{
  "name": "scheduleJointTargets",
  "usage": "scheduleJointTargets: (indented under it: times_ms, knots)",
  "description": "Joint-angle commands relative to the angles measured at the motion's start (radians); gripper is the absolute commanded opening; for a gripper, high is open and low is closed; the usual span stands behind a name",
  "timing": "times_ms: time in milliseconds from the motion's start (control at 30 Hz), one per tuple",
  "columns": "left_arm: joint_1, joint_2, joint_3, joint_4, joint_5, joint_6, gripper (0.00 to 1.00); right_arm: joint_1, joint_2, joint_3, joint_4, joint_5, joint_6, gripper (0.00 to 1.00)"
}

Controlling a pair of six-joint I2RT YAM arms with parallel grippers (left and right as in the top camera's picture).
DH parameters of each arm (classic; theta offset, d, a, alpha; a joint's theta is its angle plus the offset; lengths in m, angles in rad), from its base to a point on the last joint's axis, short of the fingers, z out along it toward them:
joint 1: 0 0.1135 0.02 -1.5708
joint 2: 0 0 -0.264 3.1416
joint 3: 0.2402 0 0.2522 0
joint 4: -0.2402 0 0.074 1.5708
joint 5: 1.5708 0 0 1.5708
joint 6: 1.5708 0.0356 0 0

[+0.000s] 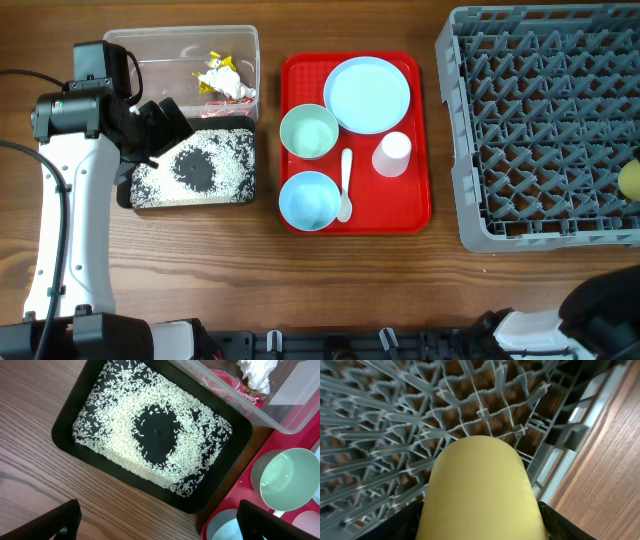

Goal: Sort waste into correct bins and load items into the dishwasher rack
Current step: 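Carry the yellow cup to the dishwasher rack and release it, then reach the right gripper back and grasp the white cup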

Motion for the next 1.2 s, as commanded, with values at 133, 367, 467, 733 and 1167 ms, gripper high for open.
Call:
scheduleJointTargets:
  times_ms: [133,367,467,733,1167]
  knots:
    - [0.005,0.006,-0.003,0.003,0.008,-0.002,1.0,-0.002,0.191,-0.005,-0.024,0.023,0.01,0.61]
    - [0.005,0.006,-0.003,0.003,0.008,-0.002,1.0,-0.005,0.212,-0.005,-0.032,0.038,0.017,0.66]
    - [0.005,0.006,-0.003,0.003,0.008,-0.002,1.0,-0.006,0.212,-0.005,-0.042,0.037,0.017,0.96]
    - [0.005,0.006,-0.003,0.003,0.008,-0.002,1.0,-0.005,0.113,0.007,-0.07,0.013,0.014,0.99]
    - [0.005,0.006,-0.003,0.003,0.008,-0.002,1.0,0.635,-0.179,0.018,-0.006,-0.038,0.056,0.96]
